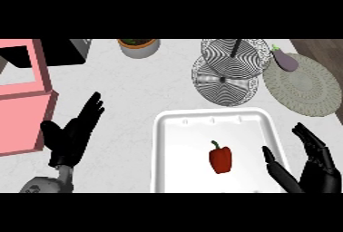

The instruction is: Pick the bell pepper from the tray and place it in the tiered basket

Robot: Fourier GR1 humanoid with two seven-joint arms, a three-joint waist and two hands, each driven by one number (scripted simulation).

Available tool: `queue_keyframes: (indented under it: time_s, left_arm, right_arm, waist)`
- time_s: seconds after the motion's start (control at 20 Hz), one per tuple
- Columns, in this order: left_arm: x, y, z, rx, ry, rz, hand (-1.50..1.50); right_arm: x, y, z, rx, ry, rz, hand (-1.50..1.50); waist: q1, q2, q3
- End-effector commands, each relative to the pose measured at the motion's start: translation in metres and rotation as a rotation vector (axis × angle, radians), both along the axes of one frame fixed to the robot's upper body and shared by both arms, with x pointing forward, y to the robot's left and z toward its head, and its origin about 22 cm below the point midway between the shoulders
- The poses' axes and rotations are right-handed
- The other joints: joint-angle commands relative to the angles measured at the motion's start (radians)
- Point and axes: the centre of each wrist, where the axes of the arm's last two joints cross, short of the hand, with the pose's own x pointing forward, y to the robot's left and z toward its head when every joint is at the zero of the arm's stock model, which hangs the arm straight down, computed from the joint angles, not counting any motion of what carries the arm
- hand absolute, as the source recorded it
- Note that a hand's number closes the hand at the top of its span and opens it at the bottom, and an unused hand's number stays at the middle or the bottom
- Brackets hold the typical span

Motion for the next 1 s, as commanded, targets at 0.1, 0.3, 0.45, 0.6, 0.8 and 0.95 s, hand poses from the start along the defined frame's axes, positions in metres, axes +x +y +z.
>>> queue_keyframes:
  time_s: [0.1,0.3,0.45,0.6,0.8,0.95]
  left_arm:
    - [0.016,-0.018,0.001,-0.059,0.015,-0.069,0.0]
    - [0.022,-0.012,0.017,-0.055,-0.011,-0.065,0.0]
    - [0.029,-0.014,0.021,-0.056,-0.012,-0.085,0.0]
    - [0.023,-0.011,0.016,-0.049,-0.012,-0.078,0.0]
    - [0.024,-0.021,0.017,-0.066,-0.022,-0.097,0.0]
    - [0.018,-0.022,0.013,-0.056,-0.005,-0.108,0.0]
  right_arm:
    - [-0.065,0.028,-0.022,-0.262,-0.069,-0.038,-1.5]
    - [-0.109,0.04,-0.027,-0.431,0.117,-0.097,-1.5]
    - [-0.132,0.051,-0.02,-0.508,0.225,-0.185,-1.5]
    - [-0.159,0.051,-0.017,-0.606,0.349,-0.308,-1.5]
    - [-0.178,0.056,-0.003,-0.662,0.466,-0.4,-1.5]
    - [-0.188,0.073,0.015,-0.632,0.532,-0.406,-1.5]
  waist:
    - [0.042,0.007,-0.003]
    - [0.051,0.008,-0.006]
    - [0.054,0.014,-0.007]
    - [0.06,0.023,-0.012]
    - [0.076,0.035,-0.012]
    - [0.089,0.036,-0.011]
